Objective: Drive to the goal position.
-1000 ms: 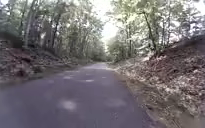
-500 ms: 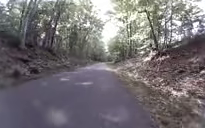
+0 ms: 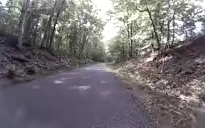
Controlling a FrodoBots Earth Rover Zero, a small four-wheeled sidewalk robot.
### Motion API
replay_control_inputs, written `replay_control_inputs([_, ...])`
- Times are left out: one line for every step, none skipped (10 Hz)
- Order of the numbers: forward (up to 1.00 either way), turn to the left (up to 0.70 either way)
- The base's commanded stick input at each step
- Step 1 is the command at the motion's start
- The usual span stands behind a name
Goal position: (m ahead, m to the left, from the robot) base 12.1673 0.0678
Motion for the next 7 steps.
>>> replay_control_inputs([0.70, 0.00])
replay_control_inputs([0.70, 0.00])
replay_control_inputs([0.70, 0.00])
replay_control_inputs([0.70, 0.00])
replay_control_inputs([0.70, 0.00])
replay_control_inputs([0.70, 0.00])
replay_control_inputs([0.70, 0.00])
